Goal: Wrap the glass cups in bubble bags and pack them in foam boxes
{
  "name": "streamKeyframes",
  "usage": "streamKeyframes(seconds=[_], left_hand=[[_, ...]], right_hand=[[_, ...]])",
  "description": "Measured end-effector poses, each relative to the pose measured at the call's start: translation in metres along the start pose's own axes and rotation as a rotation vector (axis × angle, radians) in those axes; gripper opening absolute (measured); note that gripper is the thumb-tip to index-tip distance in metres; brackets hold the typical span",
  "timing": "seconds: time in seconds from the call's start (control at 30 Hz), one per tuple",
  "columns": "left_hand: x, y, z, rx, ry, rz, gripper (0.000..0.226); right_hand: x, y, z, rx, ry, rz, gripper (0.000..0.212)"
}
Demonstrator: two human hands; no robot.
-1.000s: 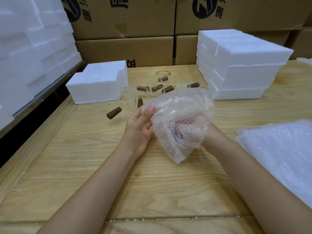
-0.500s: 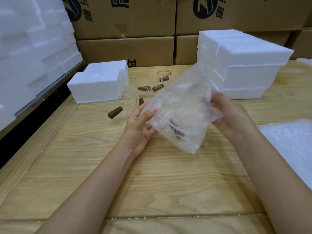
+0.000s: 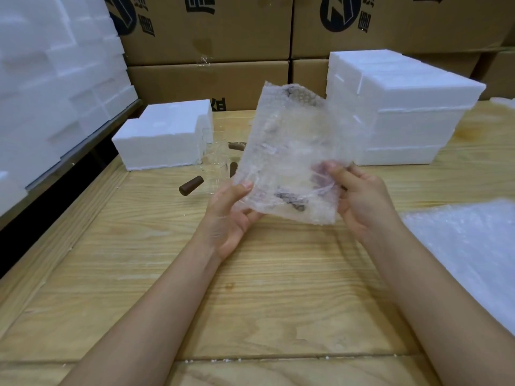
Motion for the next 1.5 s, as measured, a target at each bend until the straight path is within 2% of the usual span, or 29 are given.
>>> streamKeyframes(seconds=[0.1,0.2,0.27,0.37,0.4,0.5,0.6,0.77,0.9,0.97,1.03,1.13,1.2,1.27,1.33,1.4,1.5], left_hand=[[0.004,0.006,0.0,-0.069,0.013,0.165,0.059],[0.004,0.01,0.0,-0.111,0.007,0.243,0.064],[0.002,0.011,0.0,-0.107,0.009,0.239,0.059],[-0.001,0.009,0.001,-0.074,0.038,0.198,0.039],[-0.002,0.01,0.001,-0.064,0.045,0.195,0.039],[0.001,0.011,-0.001,-0.062,0.099,0.231,0.055],[0.005,0.013,-0.002,-0.061,0.143,0.266,0.06],[0.004,0.013,-0.003,-0.076,0.154,0.297,0.065],[0.009,0.016,-0.005,-0.05,0.206,0.385,0.057],[0.011,0.016,-0.006,-0.021,0.22,0.426,0.059],[0.012,0.015,-0.007,0.025,0.23,0.461,0.059],[0.015,0.014,-0.009,0.08,0.246,0.509,0.061],[0.02,0.014,-0.011,0.134,0.278,0.56,0.062],[0.028,0.016,-0.014,0.187,0.338,0.596,0.063],[0.034,0.017,-0.016,0.212,0.384,0.612,0.063],[0.035,0.017,-0.016,0.201,0.398,0.582,0.062],[0.033,0.015,-0.014,0.079,0.339,0.381,0.054]], right_hand=[[-0.005,0.013,0.0,-0.119,-0.028,-0.011,0.021],[0.0,0.019,-0.005,-0.163,-0.032,-0.02,0.018],[0.003,0.026,-0.009,-0.208,0.02,-0.078,0.021],[0.007,0.028,-0.014,-0.216,0.156,-0.293,0.035],[0.007,0.028,-0.014,-0.221,0.169,-0.323,0.028],[0.003,0.031,-0.014,-0.28,0.056,-0.242,0.002],[0.003,0.034,-0.015,-0.335,0.059,-0.17,0.008],[0.002,0.033,-0.013,-0.26,0.046,-0.028,0.003],[0.01,0.027,-0.016,-0.268,0.103,-0.219,0.012],[0.019,0.016,-0.02,-0.208,0.2,-0.401,0.005],[0.027,0.008,-0.024,-0.235,0.248,-0.602,0.012],[0.031,0.002,-0.021,-0.299,0.192,-0.837,0.023],[0.028,-0.002,-0.018,-0.203,0.217,-0.848,0.031],[0.024,-0.006,-0.014,-0.118,0.235,-0.855,0.006],[0.02,-0.008,-0.01,-0.096,0.183,-0.924,0.024],[0.021,-0.007,-0.012,-0.124,0.142,-0.97,0.028],[0.022,-0.001,-0.017,-0.195,0.056,-1.075,0.018]])
Point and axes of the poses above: each hand's wrist, its own z-axis towards the middle knuckle, its own x-axis out of the palm, y = z × x, the point moved 4 cm from there along z, towards the middle knuckle, and after that the axes turned 2 degrees about -y, right-handed, at the moved point
